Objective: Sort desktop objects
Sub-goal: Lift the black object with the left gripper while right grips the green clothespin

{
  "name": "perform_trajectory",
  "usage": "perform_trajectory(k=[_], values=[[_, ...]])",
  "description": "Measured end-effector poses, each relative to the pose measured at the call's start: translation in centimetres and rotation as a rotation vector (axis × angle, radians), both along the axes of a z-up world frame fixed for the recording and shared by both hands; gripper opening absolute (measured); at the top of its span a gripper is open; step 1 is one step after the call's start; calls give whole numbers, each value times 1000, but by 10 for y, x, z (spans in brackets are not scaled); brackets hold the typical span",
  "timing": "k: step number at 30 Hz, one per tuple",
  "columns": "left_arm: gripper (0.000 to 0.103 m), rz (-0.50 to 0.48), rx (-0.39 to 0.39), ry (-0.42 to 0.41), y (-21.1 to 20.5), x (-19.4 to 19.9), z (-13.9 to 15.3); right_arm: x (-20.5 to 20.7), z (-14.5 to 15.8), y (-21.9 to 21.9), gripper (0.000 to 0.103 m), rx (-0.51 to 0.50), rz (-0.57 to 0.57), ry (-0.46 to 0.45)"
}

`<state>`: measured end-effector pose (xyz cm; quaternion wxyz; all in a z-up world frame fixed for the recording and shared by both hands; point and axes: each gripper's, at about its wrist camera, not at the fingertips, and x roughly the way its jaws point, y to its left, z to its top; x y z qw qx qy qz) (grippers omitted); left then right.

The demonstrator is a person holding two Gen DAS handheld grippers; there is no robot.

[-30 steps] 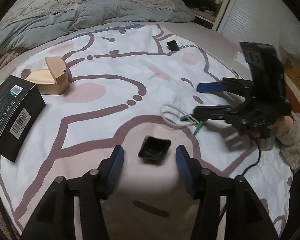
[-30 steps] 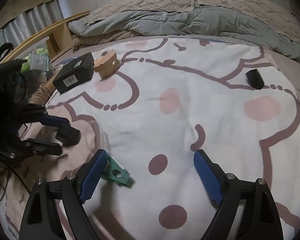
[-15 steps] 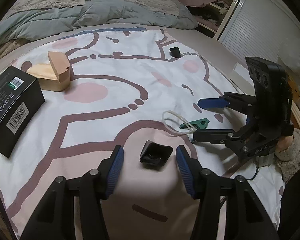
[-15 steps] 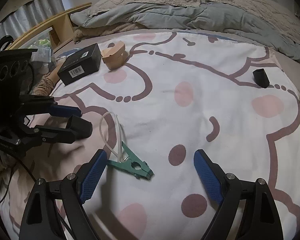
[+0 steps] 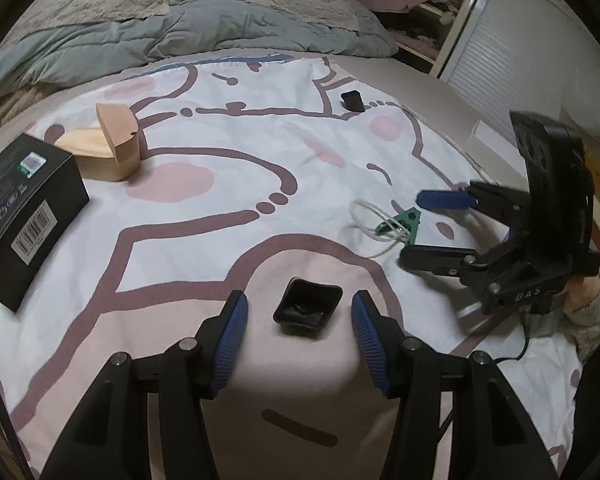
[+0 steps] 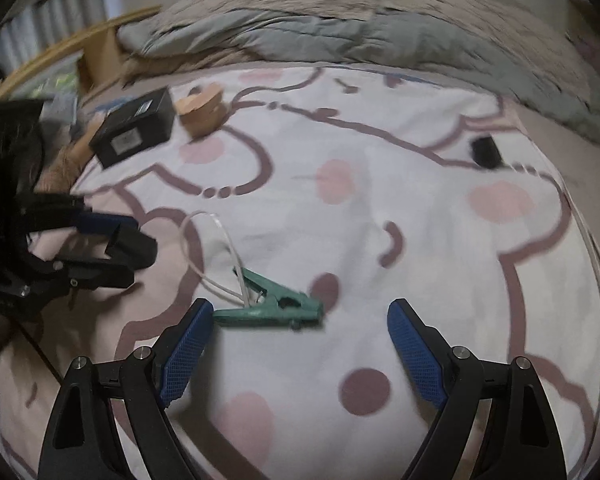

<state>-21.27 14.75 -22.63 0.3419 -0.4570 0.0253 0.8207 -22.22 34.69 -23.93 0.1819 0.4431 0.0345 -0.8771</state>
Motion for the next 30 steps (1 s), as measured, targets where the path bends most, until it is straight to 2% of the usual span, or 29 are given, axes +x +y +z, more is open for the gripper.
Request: perform_trajectory(k=[4,7,13,16,17,19,21,25,30], values=[[54,23,28,-20,-2,-2,0,7,1,1,88,-19,1,8],[54,24,19,-8,0,0,0,11,3,-8,76,-6,41,17],[54,16,-17,20,6,4,0,13,0,-23,72,55,80,40],[54,23,-29,29,8,4,0,11,1,-21,55,57,57,52],[54,28,-28,27,9,3,-1,11,1,-19,54,51,49,52],[54,38,-21,24,8,3,0,10,0,-18,54,42,44,51],[47,46,-25,26,7,3,0,10,1,-19,54,44,46,55],[46,50,-24,27,6,4,1,8,0,-21,54,48,42,49],[33,23,-38,43,10,9,3,7,-1,-24,54,63,39,50]])
